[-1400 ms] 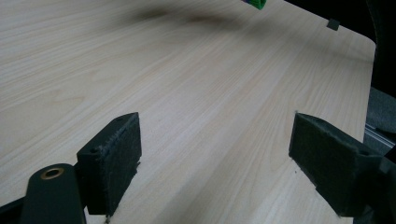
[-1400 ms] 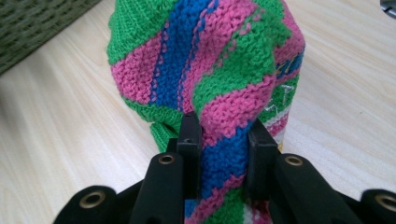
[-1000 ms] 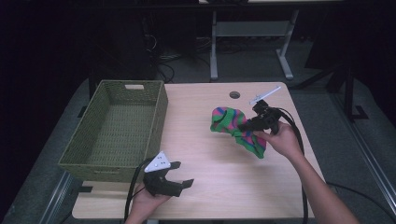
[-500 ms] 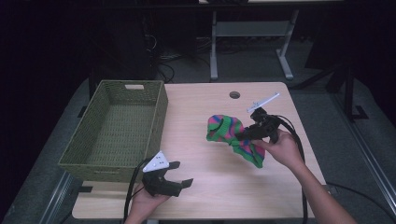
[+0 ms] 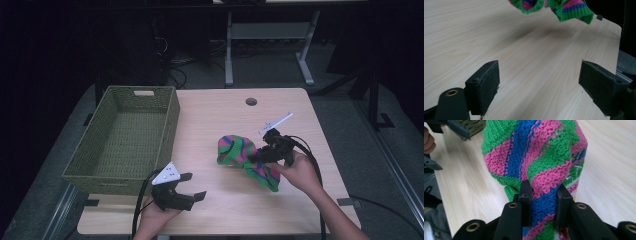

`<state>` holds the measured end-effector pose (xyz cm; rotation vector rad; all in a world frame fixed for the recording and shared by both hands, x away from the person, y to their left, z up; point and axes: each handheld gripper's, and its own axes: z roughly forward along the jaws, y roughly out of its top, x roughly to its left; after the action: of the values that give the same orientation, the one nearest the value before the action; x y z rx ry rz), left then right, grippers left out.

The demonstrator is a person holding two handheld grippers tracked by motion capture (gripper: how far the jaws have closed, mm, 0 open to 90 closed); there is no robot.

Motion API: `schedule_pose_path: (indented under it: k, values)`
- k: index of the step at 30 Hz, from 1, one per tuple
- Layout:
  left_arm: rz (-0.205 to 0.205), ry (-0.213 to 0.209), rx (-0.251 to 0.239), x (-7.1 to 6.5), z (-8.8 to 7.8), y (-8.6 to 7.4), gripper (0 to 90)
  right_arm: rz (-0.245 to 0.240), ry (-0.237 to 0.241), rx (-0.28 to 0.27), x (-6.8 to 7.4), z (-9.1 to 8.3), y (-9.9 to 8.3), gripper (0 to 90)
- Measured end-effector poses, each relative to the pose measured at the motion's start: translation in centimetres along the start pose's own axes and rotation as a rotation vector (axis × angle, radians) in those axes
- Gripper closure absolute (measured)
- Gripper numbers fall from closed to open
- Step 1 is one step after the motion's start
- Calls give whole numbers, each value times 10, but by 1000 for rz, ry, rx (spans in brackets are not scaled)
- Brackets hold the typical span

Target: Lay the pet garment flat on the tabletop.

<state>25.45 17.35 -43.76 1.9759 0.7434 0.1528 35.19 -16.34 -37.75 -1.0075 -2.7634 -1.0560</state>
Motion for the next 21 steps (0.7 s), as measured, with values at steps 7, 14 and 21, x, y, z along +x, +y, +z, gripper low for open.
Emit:
schedule_pose_path:
  k: [7,14,21]
  values:
    - [-2,-2,5,0,0,0,166,-7,29,35,7,19,-5,715]
    - [-10,-1,2,2,0,-1,166,-18,47,102,9,47,-12,712]
    - [-11,-5,2,2,0,-1,166,-27,63,143,13,67,-17,642]
